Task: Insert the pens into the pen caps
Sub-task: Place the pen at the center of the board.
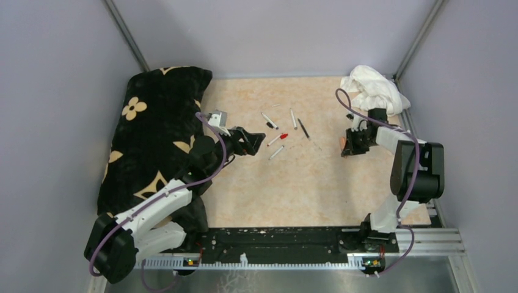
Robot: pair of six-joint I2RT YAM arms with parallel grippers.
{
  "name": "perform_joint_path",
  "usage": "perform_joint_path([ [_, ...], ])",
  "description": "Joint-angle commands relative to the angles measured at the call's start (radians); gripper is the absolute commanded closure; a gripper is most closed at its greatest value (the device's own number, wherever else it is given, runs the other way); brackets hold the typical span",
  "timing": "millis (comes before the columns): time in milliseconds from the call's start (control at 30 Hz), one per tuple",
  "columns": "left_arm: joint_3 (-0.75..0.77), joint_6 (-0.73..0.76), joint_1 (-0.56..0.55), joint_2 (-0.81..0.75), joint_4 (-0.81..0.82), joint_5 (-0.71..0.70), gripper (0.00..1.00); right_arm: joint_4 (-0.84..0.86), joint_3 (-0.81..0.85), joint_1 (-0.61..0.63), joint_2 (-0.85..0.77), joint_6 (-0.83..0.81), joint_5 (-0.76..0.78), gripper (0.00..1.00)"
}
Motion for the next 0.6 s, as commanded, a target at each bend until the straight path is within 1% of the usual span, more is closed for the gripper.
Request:
perform_joint_path([
  [0, -0.014, -0.004, 0.005, -0.013, 0.002, -0.035, 0.01, 0.060, 0.055, -0.014, 0.030, 0.031, 0.093, 0.96],
  [233, 0.000, -0.002, 0.011, 0.016, -0.006, -0.027, 0.01, 0.044, 0.081, -0.041, 0.022, 0.028, 0.087, 0.75],
  [467, 0.018, 0.011, 0.021, 0.052, -0.013, -0.009, 0.01, 0.017, 0.099, -0.044, -0.043, 0.000, 0.028, 0.61],
  [567, 0.035, 0.013, 0.029, 0.073, -0.027, 0.005, 0.01, 0.002, 0.110, -0.044, -0.064, -0.013, 0.010, 0.58],
])
